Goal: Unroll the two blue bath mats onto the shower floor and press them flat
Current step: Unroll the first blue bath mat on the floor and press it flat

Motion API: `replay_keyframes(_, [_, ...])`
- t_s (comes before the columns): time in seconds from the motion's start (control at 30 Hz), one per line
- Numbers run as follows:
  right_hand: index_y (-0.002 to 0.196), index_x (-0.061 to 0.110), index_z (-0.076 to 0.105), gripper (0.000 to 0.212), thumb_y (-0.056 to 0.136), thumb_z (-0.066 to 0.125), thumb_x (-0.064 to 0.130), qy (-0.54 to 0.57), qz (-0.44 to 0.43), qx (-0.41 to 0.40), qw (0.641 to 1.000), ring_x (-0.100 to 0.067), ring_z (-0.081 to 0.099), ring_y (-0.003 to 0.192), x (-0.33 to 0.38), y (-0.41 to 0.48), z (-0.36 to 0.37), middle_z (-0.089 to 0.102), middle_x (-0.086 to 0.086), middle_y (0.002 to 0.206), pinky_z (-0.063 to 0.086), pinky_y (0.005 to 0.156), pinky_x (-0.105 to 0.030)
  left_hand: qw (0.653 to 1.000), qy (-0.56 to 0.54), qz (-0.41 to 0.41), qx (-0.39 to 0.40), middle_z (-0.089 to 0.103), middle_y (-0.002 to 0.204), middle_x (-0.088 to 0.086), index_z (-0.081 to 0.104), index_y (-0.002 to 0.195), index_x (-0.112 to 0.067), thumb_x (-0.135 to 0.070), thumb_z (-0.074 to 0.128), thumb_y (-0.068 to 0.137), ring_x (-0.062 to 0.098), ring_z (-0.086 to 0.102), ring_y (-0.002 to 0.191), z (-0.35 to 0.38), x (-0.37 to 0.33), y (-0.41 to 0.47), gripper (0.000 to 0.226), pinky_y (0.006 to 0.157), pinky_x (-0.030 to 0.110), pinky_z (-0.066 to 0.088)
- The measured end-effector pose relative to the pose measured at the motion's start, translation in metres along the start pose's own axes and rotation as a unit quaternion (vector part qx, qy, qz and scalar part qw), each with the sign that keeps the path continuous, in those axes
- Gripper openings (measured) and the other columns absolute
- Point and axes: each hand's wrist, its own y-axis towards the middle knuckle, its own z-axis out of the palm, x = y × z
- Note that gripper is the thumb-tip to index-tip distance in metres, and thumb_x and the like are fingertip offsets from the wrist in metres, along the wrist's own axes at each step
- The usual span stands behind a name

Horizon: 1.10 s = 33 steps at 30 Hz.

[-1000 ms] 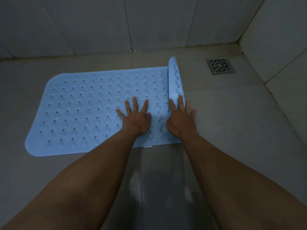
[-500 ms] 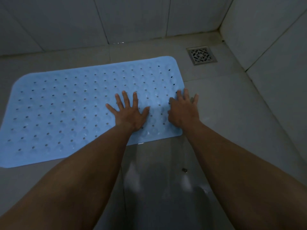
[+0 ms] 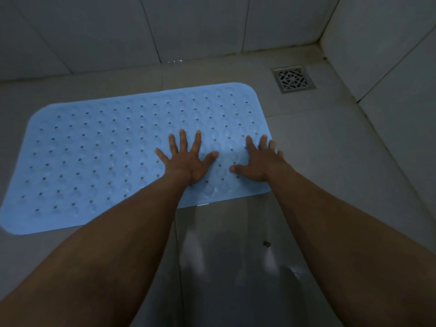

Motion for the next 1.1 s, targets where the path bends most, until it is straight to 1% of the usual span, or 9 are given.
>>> replay_keyframes(0.1, [0.156,0.026,-0.013,0.103,0.087,0.050,0.069,-0.032,0.008,-0.009,0.999,-0.038,-0.015,0.149,0.011,-0.002,0.002,-0.023,-0.015,0.161,0.001,0.117,-0.062,0.999,-0.032,0.019,0.001,-0.019,0.164,0.004,-0.010,0.155,-0.041,-0.074,0.012,0.093,0.030,-0.021,0.149,-0.010,0.010,-0.006,0.073,0.115,0.065,-0.011])
replay_keyframes(0.17, [0.157,0.028,-0.008,0.093,0.091,0.049,0.060,-0.057,-0.011,-0.019,0.998,-0.037,-0.015,0.149,0.027,-0.002,0.001,-0.021,-0.012,0.163,0.000,0.117,-0.064,0.999,-0.052,0.014,-0.008,-0.015,0.165,0.006,-0.006,0.156,-0.041,-0.069,0.013,0.096,0.032,-0.017,0.150,-0.019,0.024,-0.011,0.068,0.117,0.063,-0.008])
replay_keyframes(0.23, [0.157,0.031,-0.002,0.086,0.093,0.048,0.057,-0.074,-0.042,-0.026,0.996,-0.036,-0.013,0.150,0.048,-0.001,-0.004,-0.018,-0.008,0.164,0.000,0.117,-0.064,0.998,-0.063,-0.001,-0.011,-0.012,0.165,0.007,-0.004,0.156,-0.040,-0.066,0.014,0.098,0.033,-0.013,0.151,-0.028,0.045,-0.016,0.066,0.118,0.062,-0.005])
replay_keyframes(0.37, [0.158,0.030,0.001,0.082,0.095,0.045,0.061,-0.080,-0.079,-0.051,0.992,-0.033,-0.009,0.151,0.099,0.005,-0.011,-0.015,-0.007,0.164,0.002,0.118,-0.062,0.998,-0.052,-0.024,-0.025,-0.008,0.166,0.009,0.000,0.158,-0.036,-0.062,0.016,0.100,0.033,-0.010,0.151,-0.043,0.100,-0.022,0.065,0.118,0.062,-0.002])
replay_keyframes(0.53, [0.157,0.030,-0.002,0.088,0.093,0.048,0.062,-0.098,-0.117,-0.068,0.986,-0.034,-0.011,0.151,0.166,0.020,-0.016,-0.015,-0.006,0.165,0.003,0.117,-0.063,0.996,-0.048,-0.060,-0.042,-0.007,0.166,0.009,0.001,0.158,-0.034,-0.061,0.016,0.100,0.033,-0.010,0.151,-0.064,0.175,-0.016,0.065,0.118,0.063,-0.001])
replay_keyframes(0.7, [0.157,0.031,0.000,0.081,0.095,0.042,0.062,-0.104,-0.150,-0.083,0.980,-0.032,-0.010,0.151,0.230,0.048,-0.008,-0.012,-0.004,0.165,0.002,0.116,-0.063,0.994,-0.053,-0.076,-0.064,-0.006,0.166,0.011,0.001,0.158,-0.031,-0.059,0.016,0.101,0.033,-0.010,0.151,-0.079,0.239,0.002,0.066,0.118,0.062,-0.001])
replay_keyframes(0.9, [0.157,0.033,0.005,0.068,0.099,0.025,0.061,-0.099,-0.170,-0.111,0.974,-0.031,-0.009,0.151,0.303,0.090,0.029,-0.009,-0.003,0.166,-0.001,0.115,-0.067,0.991,-0.072,-0.090,-0.071,-0.007,0.166,0.012,0.001,0.159,-0.031,-0.058,0.016,0.101,0.031,-0.011,0.151,-0.083,0.291,0.034,0.065,0.118,0.060,-0.004])
replay_keyframes(1.0, [0.157,0.035,0.004,0.068,0.098,0.021,0.064,-0.107,-0.179,-0.143,0.967,-0.032,-0.008,0.151,0.328,0.111,0.037,-0.008,-0.004,0.166,-0.001,0.113,-0.069,0.991,-0.056,-0.082,-0.087,-0.011,0.165,0.011,0.000,0.158,-0.032,-0.059,0.017,0.101,0.032,-0.015,0.151,-0.085,0.314,0.056,0.066,0.118,0.059,-0.007])
replay_keyframes(1.1, [0.156,0.036,0.001,0.074,0.093,0.018,0.072,-0.114,-0.167,-0.186,0.962,-0.035,-0.007,0.151,0.338,0.129,0.040,-0.007,-0.006,0.166,-0.003,0.112,-0.071,0.992,-0.031,-0.066,-0.106,-0.014,0.165,0.010,-0.005,0.157,-0.035,-0.064,0.015,0.098,0.034,-0.020,0.149,-0.083,0.327,0.073,0.069,0.116,0.061,-0.012])
